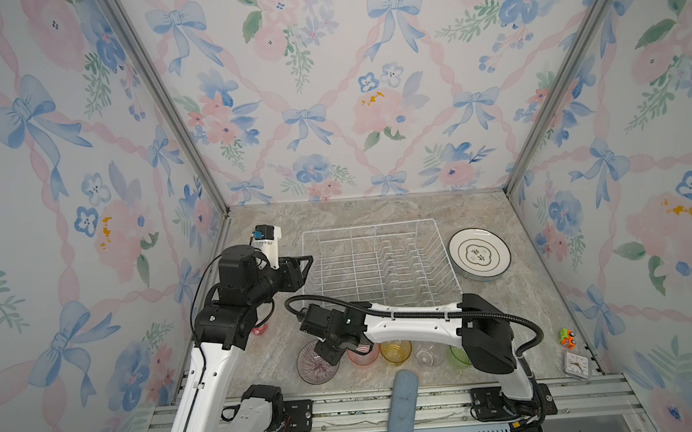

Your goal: Unload the mixed dishes from the dish rack

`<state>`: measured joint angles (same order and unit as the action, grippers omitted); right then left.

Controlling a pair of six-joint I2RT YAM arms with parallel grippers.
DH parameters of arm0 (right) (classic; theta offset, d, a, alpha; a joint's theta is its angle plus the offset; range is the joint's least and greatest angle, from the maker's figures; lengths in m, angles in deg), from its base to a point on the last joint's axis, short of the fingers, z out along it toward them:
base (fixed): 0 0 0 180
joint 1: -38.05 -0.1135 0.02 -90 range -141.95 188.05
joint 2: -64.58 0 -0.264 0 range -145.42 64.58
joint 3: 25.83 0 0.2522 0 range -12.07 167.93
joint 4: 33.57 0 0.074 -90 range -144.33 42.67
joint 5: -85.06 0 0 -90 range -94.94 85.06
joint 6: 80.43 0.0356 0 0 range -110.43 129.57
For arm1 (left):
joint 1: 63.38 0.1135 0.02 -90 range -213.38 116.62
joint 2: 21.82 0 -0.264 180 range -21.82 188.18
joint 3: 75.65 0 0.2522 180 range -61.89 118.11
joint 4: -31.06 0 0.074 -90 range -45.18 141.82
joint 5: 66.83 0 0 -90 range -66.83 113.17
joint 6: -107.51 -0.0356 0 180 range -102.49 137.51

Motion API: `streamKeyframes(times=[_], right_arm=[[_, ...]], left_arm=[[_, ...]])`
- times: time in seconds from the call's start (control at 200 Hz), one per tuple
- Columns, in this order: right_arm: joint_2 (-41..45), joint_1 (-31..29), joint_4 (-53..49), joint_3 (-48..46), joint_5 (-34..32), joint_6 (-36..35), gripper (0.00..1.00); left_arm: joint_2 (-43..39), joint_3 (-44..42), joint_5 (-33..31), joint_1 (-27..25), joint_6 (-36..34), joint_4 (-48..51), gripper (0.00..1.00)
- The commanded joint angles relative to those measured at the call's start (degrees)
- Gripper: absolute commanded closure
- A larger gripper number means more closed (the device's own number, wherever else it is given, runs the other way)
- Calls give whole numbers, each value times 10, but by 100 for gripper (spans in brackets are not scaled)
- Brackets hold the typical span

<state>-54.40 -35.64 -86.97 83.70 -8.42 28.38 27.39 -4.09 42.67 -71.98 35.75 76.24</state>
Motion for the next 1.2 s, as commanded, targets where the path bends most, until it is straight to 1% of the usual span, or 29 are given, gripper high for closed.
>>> streamKeyframes(times=[0.0, 0.105, 0.215, 0.375, 0.455, 0.61, 0.705, 0.79, 0.825, 0.915, 0.93, 1.015, 1.08, 1.195], right_arm=[[45, 3, 9, -8, -9, 5, 62], [71, 0, 15, -20, -5, 7, 60], [109, -3, 32, -41, -1, 11, 54], [180, -17, 61, -81, 15, 1, 53], [229, -19, 65, -109, -2, 3, 51], [350, -4, 40, -174, -88, 9, 45], [429, 19, 21, -219, -138, 13, 43], [501, 52, 8, -258, -179, 17, 42], [531, 68, 3, -274, -192, 18, 42], [610, 109, 1, -322, -248, 16, 41], [623, 116, 2, -329, -258, 15, 41], [695, 157, 5, -375, -307, 11, 37], [748, 190, 10, -406, -322, 11, 36], [822, 241, 21, -452, -323, 14, 35]], left_arm=[[3, -11, -4, 3, -12, 3, 42], [5, -13, -9, 3, -15, 2, 41], [5, -15, -14, 3, -19, 3, 41], [2, -17, -26, 3, -21, 2, 41], [-2, -20, -34, 3, -22, 3, 40], [-12, -39, -76, 3, -29, -2, 36], [-20, -66, -104, 3, -36, -27, 34], [-31, -97, -128, 4, -36, -64, 32], [-36, -113, -136, 3, -35, -84, 31], [-49, -151, -158, 4, -28, -141, 28], [-51, -170, -161, 4, -27, -150, 28], [-58, -216, -182, 3, -19, -212, 24], [-59, -256, -199, 3, -14, -269, 22], [-52, -340, -223, 3, -14, -393, 21]])
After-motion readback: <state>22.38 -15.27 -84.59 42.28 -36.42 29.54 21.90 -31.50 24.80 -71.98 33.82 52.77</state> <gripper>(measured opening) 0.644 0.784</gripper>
